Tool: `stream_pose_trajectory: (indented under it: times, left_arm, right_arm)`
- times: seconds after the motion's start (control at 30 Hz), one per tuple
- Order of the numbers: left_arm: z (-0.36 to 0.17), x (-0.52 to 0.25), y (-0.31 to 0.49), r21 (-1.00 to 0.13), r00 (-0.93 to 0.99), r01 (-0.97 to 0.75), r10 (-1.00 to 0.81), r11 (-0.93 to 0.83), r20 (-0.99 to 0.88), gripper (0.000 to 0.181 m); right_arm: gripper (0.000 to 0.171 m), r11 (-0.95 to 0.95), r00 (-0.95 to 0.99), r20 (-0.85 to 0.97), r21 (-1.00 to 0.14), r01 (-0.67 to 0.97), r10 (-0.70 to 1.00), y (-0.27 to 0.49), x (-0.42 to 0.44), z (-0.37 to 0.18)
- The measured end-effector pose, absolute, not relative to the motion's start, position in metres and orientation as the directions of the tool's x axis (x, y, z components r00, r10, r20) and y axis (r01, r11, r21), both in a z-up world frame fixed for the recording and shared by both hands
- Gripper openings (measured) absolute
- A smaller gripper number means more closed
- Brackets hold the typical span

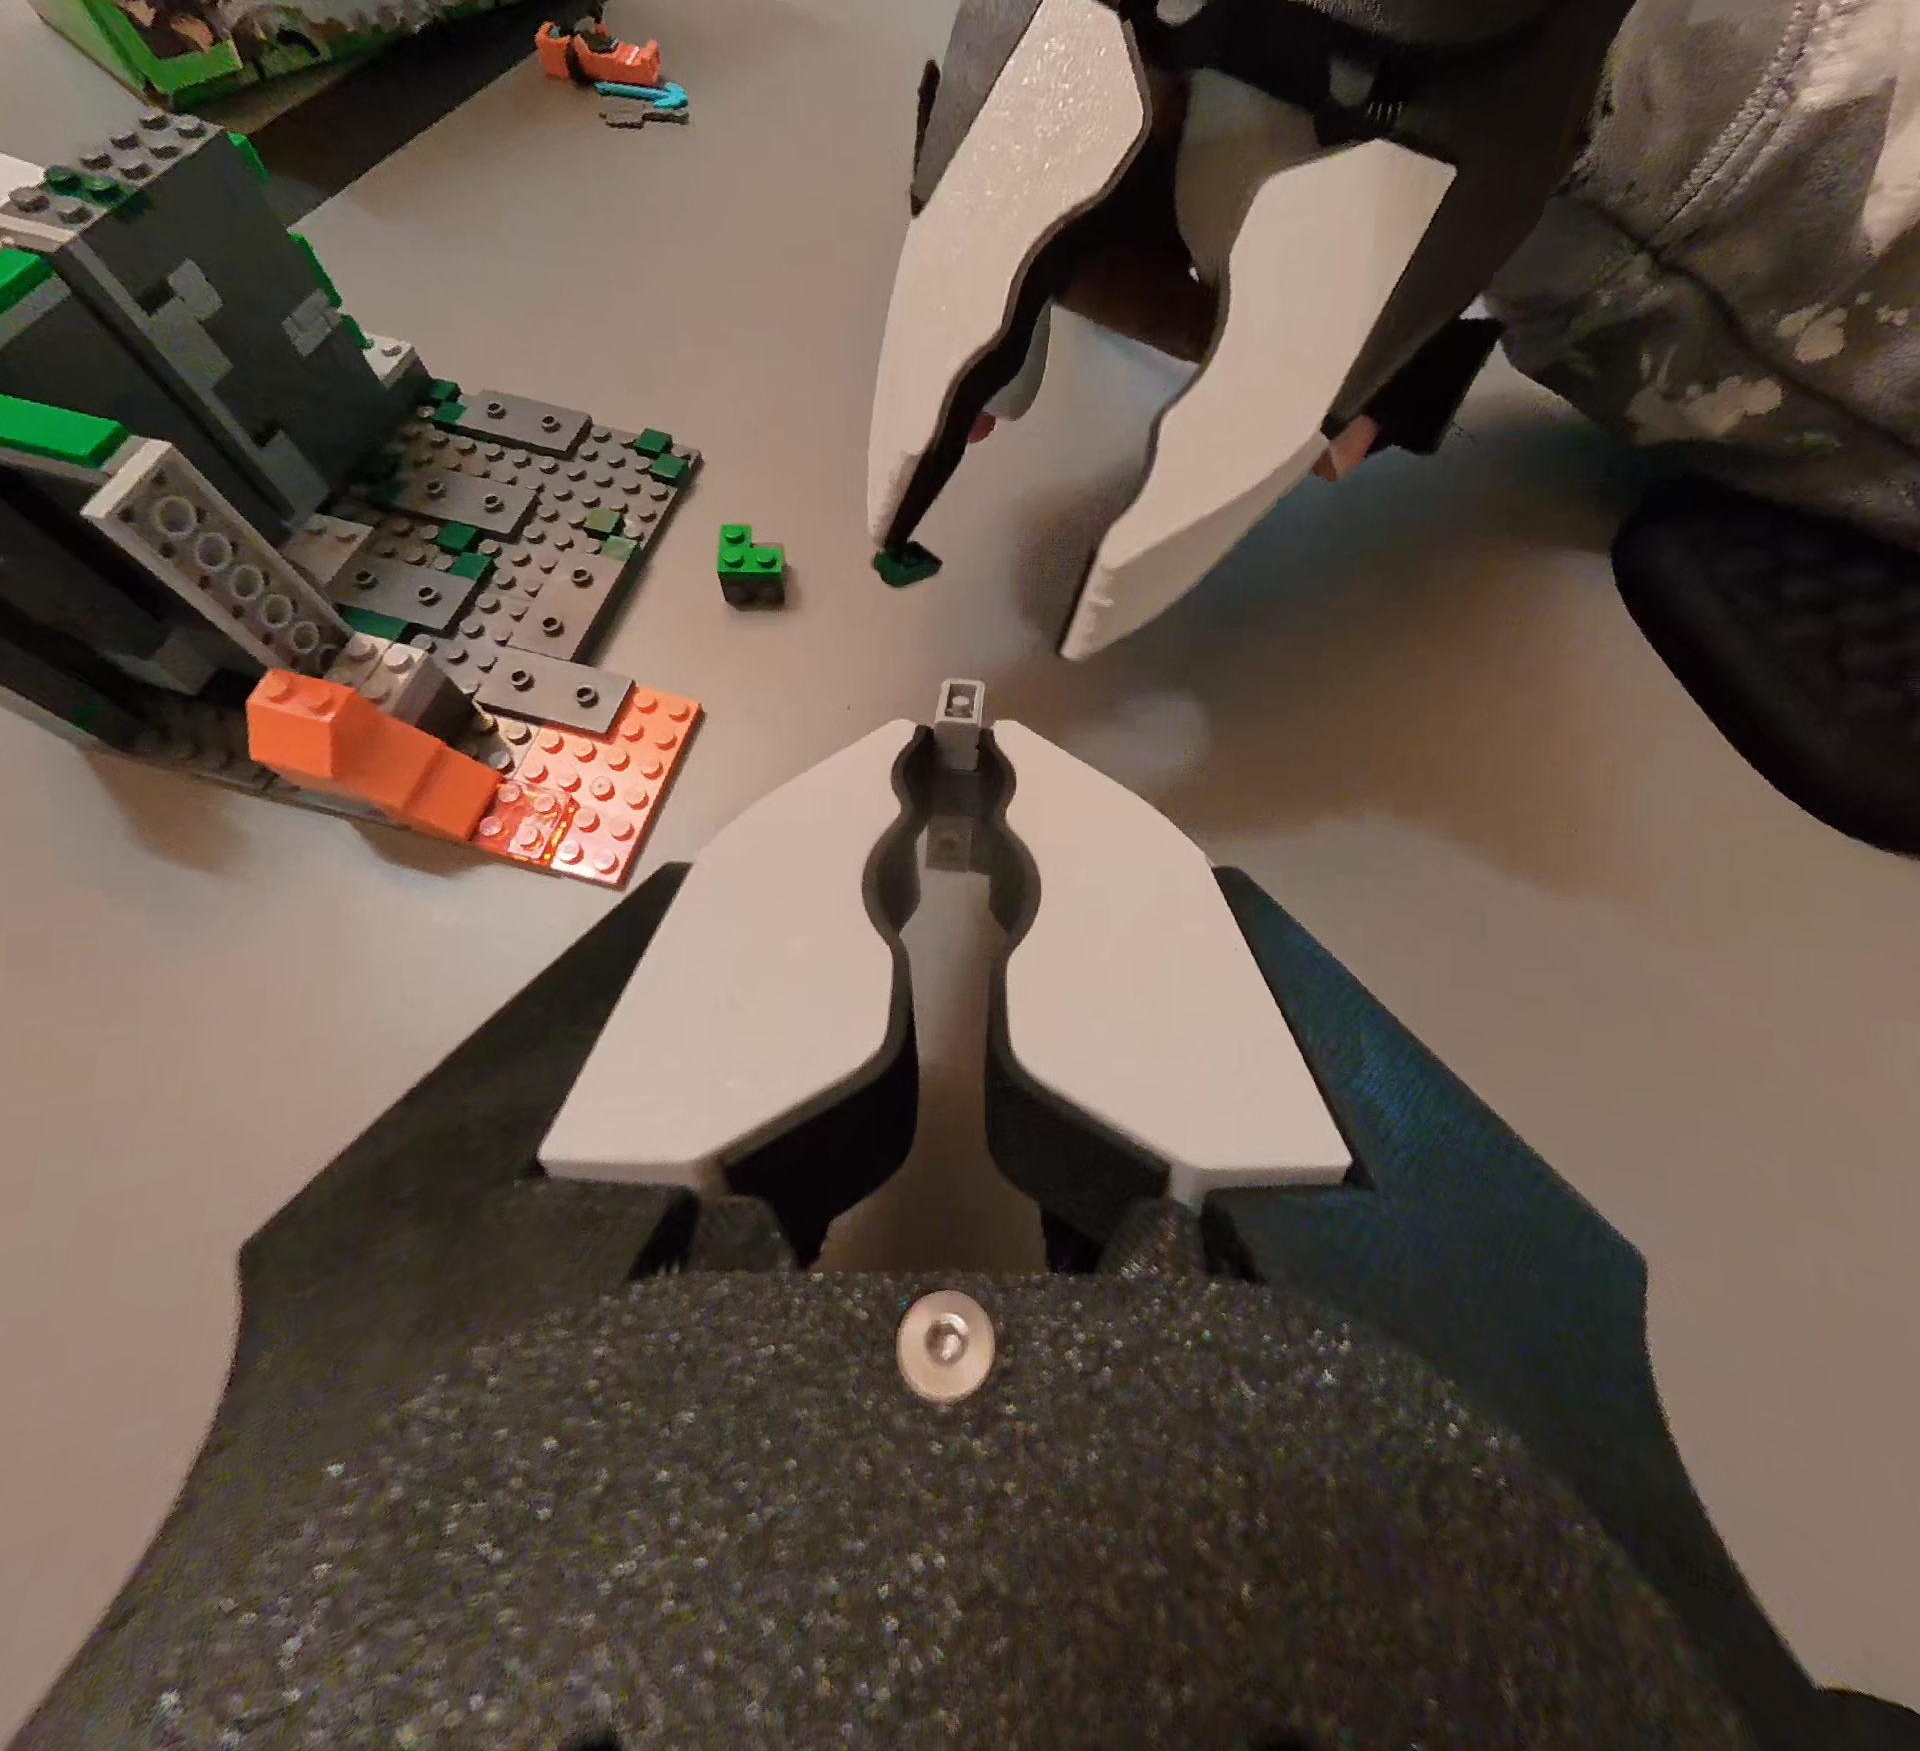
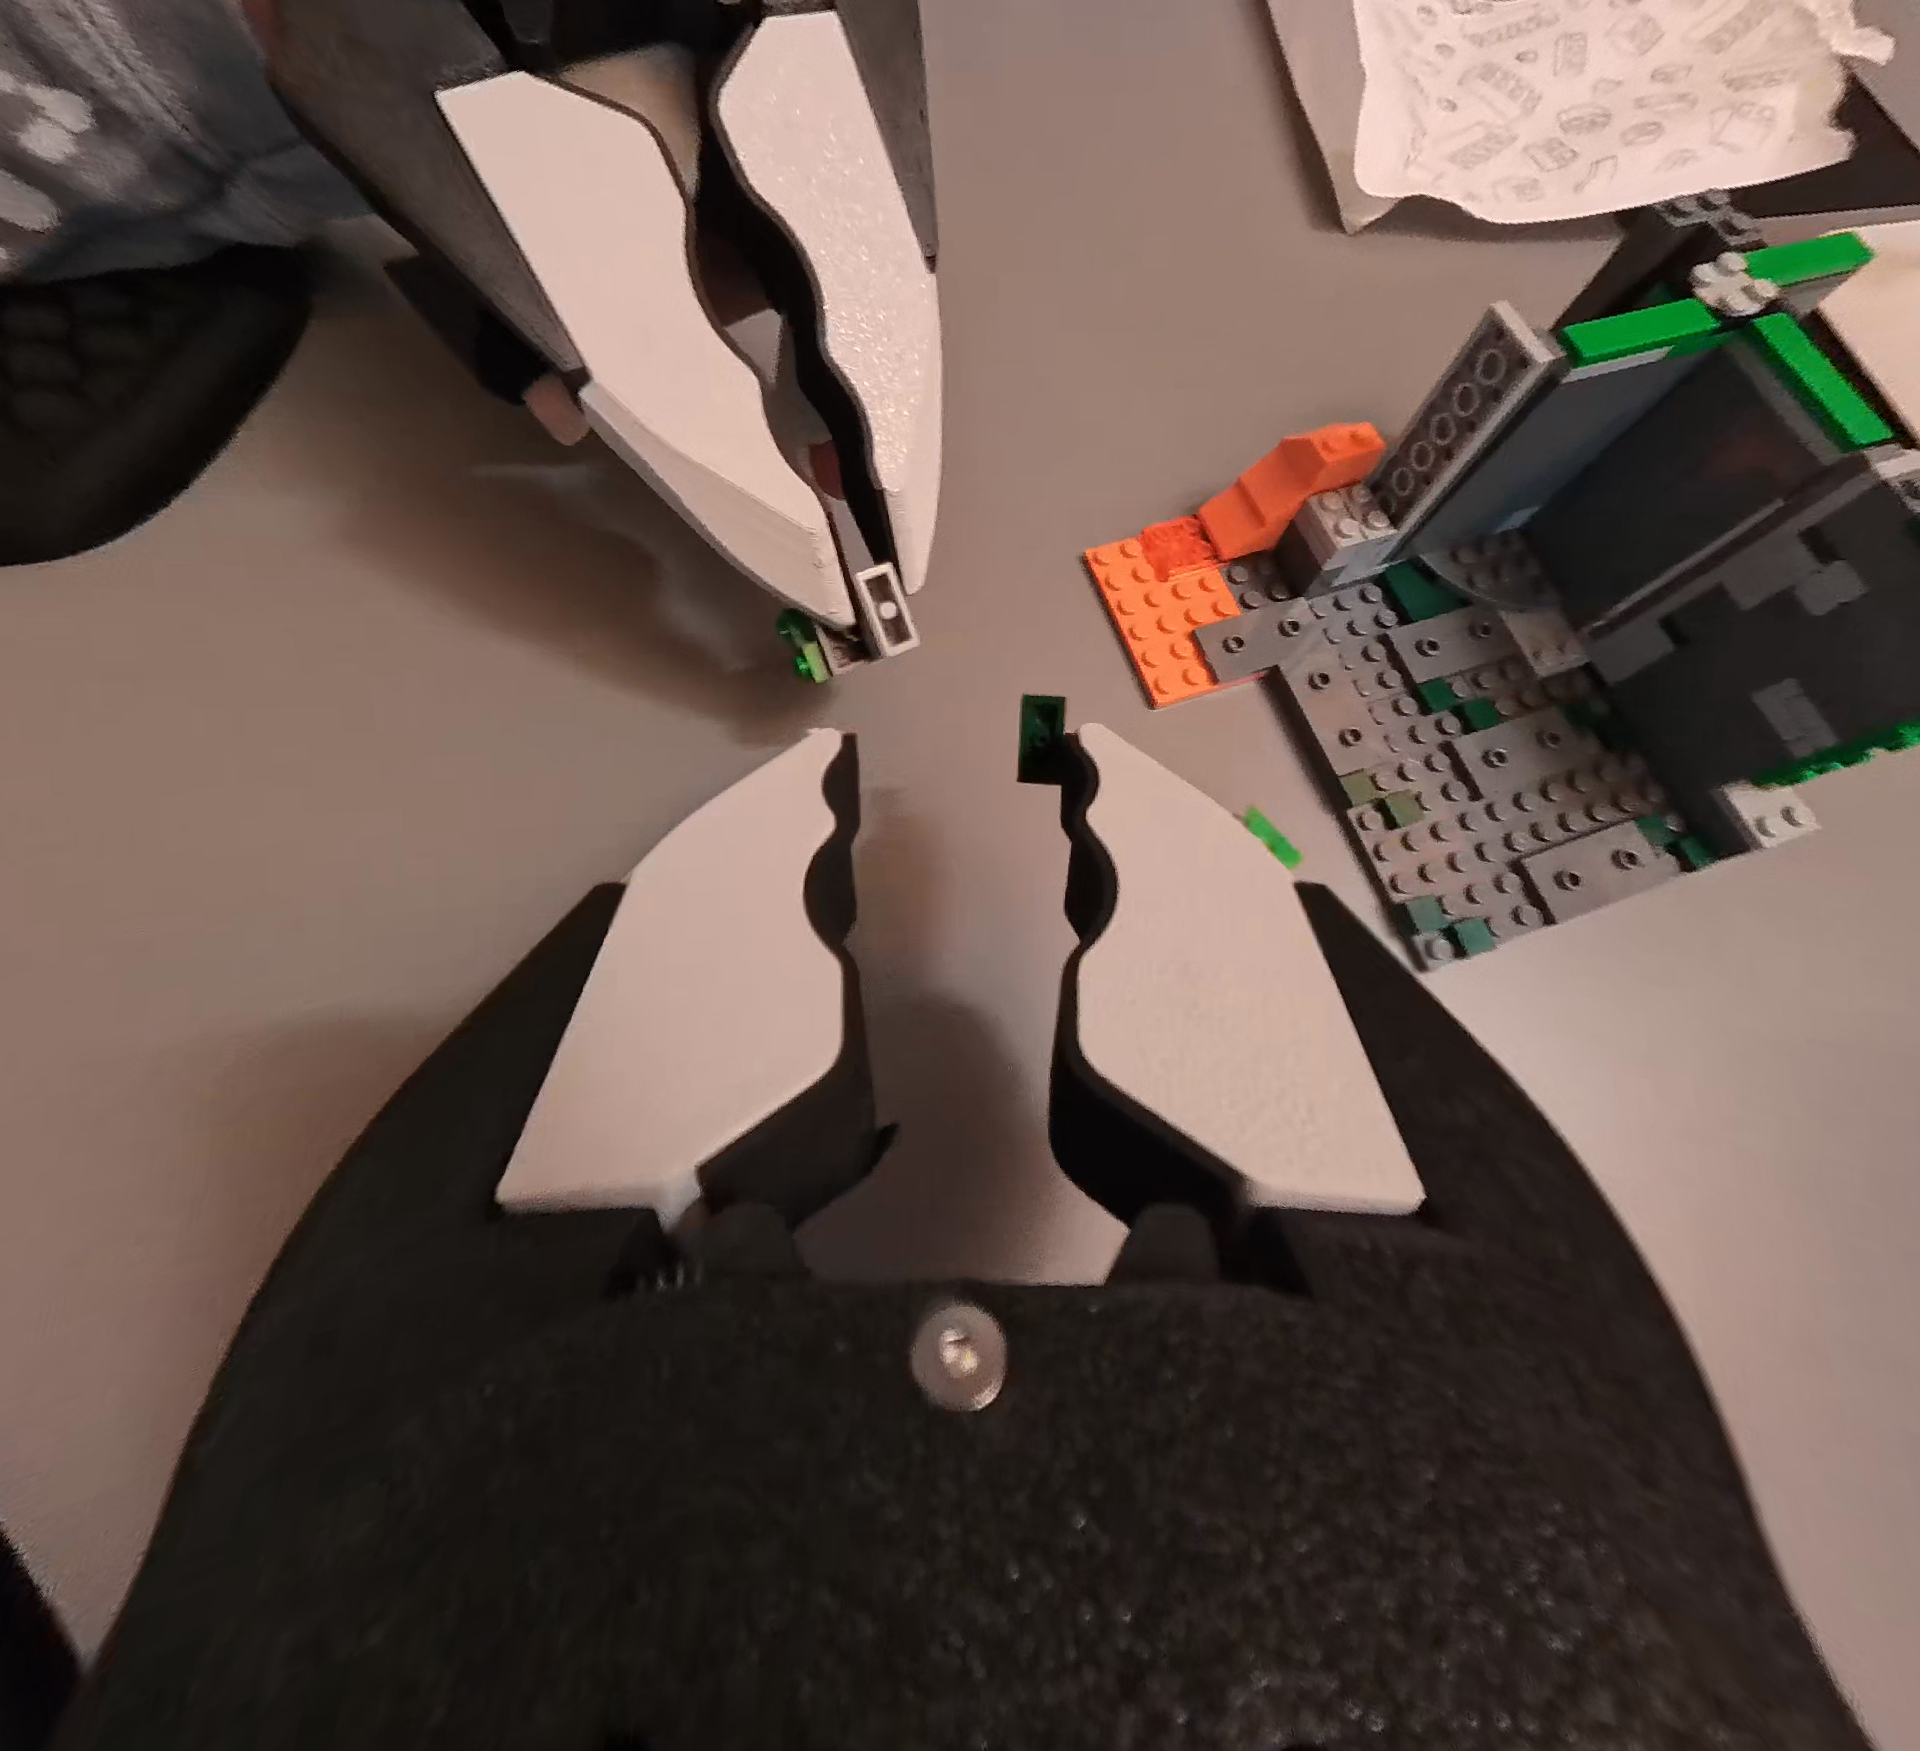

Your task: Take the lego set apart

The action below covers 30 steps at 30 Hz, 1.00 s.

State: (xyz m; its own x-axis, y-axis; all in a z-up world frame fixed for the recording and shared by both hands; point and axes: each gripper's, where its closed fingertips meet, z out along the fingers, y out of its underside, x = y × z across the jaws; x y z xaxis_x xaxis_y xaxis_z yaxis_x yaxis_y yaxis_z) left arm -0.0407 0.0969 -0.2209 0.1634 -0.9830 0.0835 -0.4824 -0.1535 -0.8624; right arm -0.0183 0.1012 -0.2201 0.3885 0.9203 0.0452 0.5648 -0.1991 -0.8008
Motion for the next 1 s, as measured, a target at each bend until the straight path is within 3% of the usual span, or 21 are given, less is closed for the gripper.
stream_pose_trajectory:
  times: [0.27,0.53,0.7,0.93,1.0]
  left_arm:
    - [-0.22,-0.036,0.094,-0.868,0.152,-0.477,-0.986,-0.134,0.068,0.008]
    - [-0.219,-0.033,0.079,-0.877,0.062,-0.479,-0.998,-0.047,0.02,0.008]
    - [-0.221,-0.032,0.073,-0.872,0.018,-0.489,-1.0,-0.001,-0.009,0.008]
    - [-0.217,-0.032,0.067,-0.889,-0.023,-0.456,-1.0,0.026,-0.018,0.009]
    - [-0.216,-0.033,0.069,-0.892,-0.017,-0.45,-0.999,0.039,-0.035,0.018]
  right_arm:
    - [0.036,-0.155,0.296,0.032,-0.797,0.584,0.955,0.085,-0.036,-0.222]
    - [0.026,-0.169,0.286,-0.015,-0.836,0.522,0.958,0.083,-0.036,-0.213]
    - [0.009,-0.161,0.239,-0.035,-0.831,0.532,0.97,0.074,-0.037,-0.218]
    - [0.007,-0.164,0.205,-0.063,-0.836,0.524,0.977,0.068,-0.036,-0.215]
    - [0.007,-0.177,0.212,-0.073,-0.832,0.526,0.975,0.069,-0.033,-0.217]
